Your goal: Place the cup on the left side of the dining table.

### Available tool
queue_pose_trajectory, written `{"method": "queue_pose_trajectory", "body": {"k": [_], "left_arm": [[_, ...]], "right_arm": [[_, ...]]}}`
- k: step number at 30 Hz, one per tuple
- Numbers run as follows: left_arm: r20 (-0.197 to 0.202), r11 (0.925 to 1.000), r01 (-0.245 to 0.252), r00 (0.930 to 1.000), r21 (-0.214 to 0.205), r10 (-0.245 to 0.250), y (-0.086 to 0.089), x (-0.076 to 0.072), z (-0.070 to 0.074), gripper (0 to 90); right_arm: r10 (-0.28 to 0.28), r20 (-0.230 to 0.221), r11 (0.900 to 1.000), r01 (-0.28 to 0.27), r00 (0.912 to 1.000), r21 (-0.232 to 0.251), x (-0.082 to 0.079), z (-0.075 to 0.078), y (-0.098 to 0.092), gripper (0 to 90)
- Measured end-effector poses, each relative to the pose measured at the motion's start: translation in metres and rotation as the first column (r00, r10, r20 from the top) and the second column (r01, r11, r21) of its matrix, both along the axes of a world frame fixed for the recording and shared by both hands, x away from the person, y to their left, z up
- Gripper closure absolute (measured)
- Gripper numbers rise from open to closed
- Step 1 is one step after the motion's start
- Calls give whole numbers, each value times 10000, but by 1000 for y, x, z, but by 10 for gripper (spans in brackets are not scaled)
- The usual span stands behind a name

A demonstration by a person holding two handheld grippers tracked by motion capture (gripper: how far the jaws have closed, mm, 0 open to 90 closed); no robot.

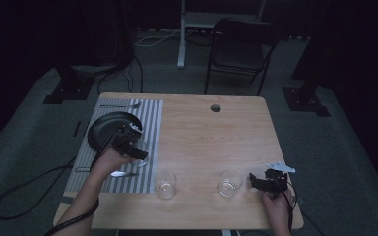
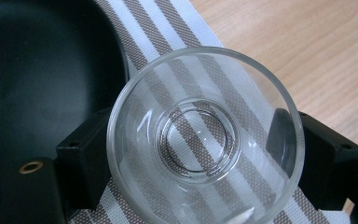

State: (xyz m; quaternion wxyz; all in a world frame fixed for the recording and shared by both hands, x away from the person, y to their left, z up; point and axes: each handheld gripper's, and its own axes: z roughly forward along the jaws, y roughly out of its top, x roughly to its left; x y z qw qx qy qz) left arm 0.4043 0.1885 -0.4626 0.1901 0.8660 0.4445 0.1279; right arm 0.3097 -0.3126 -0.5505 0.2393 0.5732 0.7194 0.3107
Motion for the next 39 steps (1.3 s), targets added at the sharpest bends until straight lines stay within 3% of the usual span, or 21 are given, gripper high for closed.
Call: {"method": "queue_pose_trajectory", "body": {"k": [4,9,11,16,17,18,21,24,29,33,39], "left_arm": [[142,10000,-49,9999,31,48,-2,-2,-1,178],[460,9991,-97,9989,-404,116,3,-6,0,173],[437,9992,-14,9990,-388,31,3,-8,0,101],[749,9990,-132,9971,-431,164,6,-14,-1,96],[749,9990,-132,9971,-431,164,6,-14,-1,56],[934,9982,-224,9952,-560,276,8,-18,-4,20],[1363,9967,-337,9897,-732,434,12,-24,-7,21],[1512,9959,-457,9868,-782,572,18,-29,-9,21],[1569,9950,-684,9844,-731,792,24,-39,-13,21],[1438,9891,-884,9840,-1180,1051,30,-45,-15,21],[1425,9875,-1081,9820,-1147,1241,36,-55,-20,21]], "right_arm": [[0,0,10000,0,10000,1,0,0,0,119],[0,0,10000,0,10000,1,0,0,0,119],[2,1,10000,-2,10000,0,0,0,0,119],[0,-1,10000,0,10000,1,0,0,0,119],[0,-1,10000,0,10000,1,0,0,0,119],[1,-1,10000,-1,10000,1,0,0,0,119],[-3,-2,10000,3,10000,3,0,0,0,119],[-4,-2,10000,4,10000,5,0,0,0,119],[4,1,10000,-4,10000,-2,0,0,0,119],[0,-1,10000,0,10000,1,0,0,0,119],[1,-1,10000,-1,10000,-1,0,0,0,119]]}}
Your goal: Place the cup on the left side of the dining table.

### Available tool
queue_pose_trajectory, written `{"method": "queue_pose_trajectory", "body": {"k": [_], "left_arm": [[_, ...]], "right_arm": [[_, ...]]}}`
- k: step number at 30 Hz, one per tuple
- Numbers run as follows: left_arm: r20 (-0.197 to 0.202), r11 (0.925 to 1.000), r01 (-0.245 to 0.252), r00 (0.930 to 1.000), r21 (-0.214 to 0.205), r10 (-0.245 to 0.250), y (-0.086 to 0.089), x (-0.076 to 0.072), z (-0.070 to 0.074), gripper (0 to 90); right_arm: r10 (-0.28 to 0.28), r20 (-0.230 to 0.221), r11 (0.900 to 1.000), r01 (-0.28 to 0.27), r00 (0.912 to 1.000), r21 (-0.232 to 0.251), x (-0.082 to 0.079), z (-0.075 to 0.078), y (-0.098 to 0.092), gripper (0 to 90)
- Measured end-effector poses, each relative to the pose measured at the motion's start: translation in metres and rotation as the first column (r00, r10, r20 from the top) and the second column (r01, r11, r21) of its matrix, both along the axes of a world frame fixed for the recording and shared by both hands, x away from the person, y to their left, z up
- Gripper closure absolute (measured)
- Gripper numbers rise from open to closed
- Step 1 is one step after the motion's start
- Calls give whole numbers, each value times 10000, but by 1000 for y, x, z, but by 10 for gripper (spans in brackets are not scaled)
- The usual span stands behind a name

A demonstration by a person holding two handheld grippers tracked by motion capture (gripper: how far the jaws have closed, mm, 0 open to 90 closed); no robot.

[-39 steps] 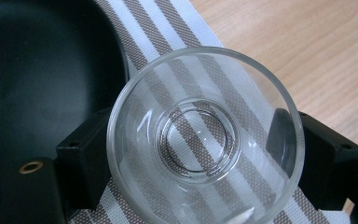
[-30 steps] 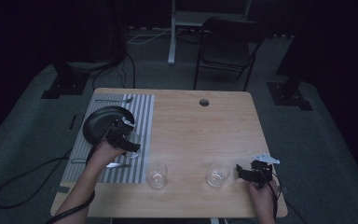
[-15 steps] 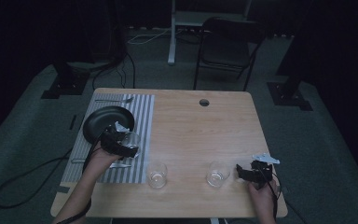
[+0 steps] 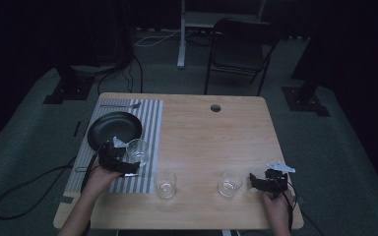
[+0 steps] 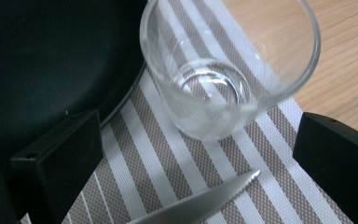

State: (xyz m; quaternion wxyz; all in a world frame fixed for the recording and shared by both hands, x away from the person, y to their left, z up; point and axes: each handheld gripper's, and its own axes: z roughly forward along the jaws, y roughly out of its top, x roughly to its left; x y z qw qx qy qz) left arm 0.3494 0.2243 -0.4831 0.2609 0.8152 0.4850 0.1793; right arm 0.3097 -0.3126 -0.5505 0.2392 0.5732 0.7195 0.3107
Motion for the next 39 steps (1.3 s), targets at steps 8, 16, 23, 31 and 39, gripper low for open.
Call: {"method": "queue_pose_trajectory", "body": {"k": [8,16,23,31,39], "left_arm": [[-222,9993,-343,9992,-150,340,10,-9,-8,21],[-81,9950,-918,9958,-393,916,31,-30,-22,21],[-169,9896,-1406,9900,-316,1402,44,-41,-32,21],[-119,9844,-1741,9847,-240,1739,53,-50,-46,21],[197,9755,-2191,9754,-202,2195,60,-60,-55,21]], "right_arm": [[-1,1,10000,1,10000,-1,0,0,0,119],[0,2,10000,0,10000,-1,0,0,0,119],[-14,-14,10000,14,10000,13,0,0,0,119],[-14,-12,10000,14,10000,13,0,0,0,119],[-13,-12,10000,13,10000,12,0,0,0,119]]}}
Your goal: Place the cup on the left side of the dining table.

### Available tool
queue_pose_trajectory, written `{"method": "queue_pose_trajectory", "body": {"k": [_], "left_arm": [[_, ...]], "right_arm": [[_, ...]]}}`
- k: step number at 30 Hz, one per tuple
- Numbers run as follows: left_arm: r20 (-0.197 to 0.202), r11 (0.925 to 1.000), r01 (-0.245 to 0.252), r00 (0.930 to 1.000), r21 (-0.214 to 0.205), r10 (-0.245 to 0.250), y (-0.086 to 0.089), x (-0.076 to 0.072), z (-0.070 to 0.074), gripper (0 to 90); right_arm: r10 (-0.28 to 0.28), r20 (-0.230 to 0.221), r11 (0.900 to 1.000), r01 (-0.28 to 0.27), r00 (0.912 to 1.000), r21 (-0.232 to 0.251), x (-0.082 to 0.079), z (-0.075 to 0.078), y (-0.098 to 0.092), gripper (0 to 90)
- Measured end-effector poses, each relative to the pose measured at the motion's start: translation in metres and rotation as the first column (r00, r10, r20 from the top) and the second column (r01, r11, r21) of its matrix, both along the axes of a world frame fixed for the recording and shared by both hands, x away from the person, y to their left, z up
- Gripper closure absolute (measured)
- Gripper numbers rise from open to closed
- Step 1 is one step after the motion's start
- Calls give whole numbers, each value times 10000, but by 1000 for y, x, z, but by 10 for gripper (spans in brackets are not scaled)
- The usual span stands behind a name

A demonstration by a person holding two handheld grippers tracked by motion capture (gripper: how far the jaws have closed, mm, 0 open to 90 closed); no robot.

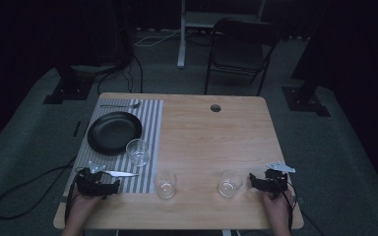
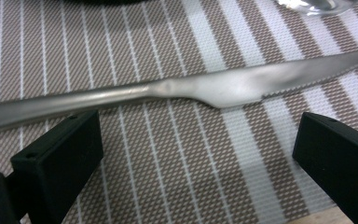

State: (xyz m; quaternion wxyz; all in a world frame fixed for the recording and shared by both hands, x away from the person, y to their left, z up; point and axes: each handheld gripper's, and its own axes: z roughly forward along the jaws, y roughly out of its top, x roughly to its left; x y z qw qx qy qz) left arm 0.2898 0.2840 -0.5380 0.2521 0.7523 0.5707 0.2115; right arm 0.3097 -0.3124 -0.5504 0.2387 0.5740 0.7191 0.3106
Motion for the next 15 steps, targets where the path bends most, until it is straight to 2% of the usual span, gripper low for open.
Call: {"method": "queue_pose_trajectory", "body": {"k": [5,11,12,13,15], "left_arm": [[265,9994,-233,9994,-274,240,8,-7,-3,21],[480,9993,-212,9986,-304,226,11,-12,-5,21],[747,9989,-288,9967,-382,316,12,-15,-7,21],[839,9987,-318,9959,-407,351,12,-16,-8,21],[846,9979,-472,9951,-434,507,12,-18,-8,21]], "right_arm": [[0,-1,10000,0,10000,1,0,0,0,119],[0,0,10000,0,10000,-1,0,0,0,119],[0,1,10000,0,10000,0,0,0,0,119],[0,0,10000,0,10000,-1,0,0,0,119],[0,0,10000,0,10000,1,0,0,0,119]]}}
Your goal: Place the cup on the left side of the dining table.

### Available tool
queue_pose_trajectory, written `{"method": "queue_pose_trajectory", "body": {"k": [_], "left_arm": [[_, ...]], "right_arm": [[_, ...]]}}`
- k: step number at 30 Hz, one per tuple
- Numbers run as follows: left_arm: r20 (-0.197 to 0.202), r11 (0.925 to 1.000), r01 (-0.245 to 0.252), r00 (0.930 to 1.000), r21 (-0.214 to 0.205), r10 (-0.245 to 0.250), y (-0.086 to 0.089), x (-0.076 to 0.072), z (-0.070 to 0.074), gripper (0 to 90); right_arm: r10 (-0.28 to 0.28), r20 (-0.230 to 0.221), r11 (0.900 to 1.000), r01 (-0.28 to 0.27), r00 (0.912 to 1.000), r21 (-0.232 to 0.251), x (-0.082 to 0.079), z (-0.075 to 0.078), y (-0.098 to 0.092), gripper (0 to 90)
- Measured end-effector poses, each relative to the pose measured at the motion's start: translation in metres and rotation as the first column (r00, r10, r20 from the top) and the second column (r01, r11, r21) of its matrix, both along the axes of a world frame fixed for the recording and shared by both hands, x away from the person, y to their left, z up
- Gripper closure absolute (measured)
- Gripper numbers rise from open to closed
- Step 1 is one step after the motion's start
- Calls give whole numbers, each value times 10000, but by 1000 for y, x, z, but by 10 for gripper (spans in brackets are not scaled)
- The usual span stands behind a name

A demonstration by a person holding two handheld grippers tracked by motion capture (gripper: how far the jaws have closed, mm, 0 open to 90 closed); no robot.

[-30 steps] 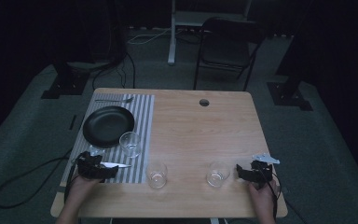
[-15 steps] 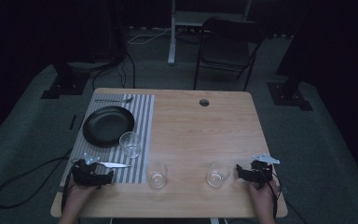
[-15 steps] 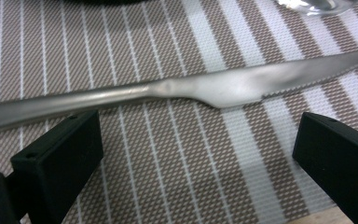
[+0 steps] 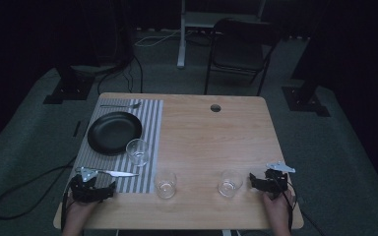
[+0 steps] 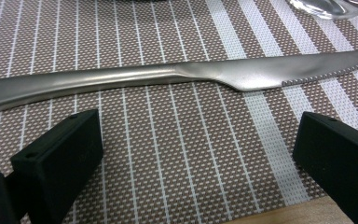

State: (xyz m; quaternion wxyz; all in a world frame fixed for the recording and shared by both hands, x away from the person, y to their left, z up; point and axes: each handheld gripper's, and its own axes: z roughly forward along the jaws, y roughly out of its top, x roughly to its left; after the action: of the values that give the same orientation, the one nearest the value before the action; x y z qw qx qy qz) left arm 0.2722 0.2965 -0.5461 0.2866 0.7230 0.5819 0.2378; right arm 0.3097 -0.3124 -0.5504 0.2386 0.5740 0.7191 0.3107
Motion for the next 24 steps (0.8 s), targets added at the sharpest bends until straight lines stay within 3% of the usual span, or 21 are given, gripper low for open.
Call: {"method": "queue_pose_trajectory", "body": {"k": [8,14,24], "left_arm": [[1,10000,54,10000,-2,-54,4,-4,0,22],[5,9985,-552,9985,6,552,2,-7,0,22],[9,9985,-556,9985,20,556,2,-7,0,22]], "right_arm": [[0,1,10000,0,10000,-1,0,0,0,119],[0,0,10000,0,10000,0,0,0,0,119],[3,4,10000,-3,10000,2,0,0,0,119]]}}
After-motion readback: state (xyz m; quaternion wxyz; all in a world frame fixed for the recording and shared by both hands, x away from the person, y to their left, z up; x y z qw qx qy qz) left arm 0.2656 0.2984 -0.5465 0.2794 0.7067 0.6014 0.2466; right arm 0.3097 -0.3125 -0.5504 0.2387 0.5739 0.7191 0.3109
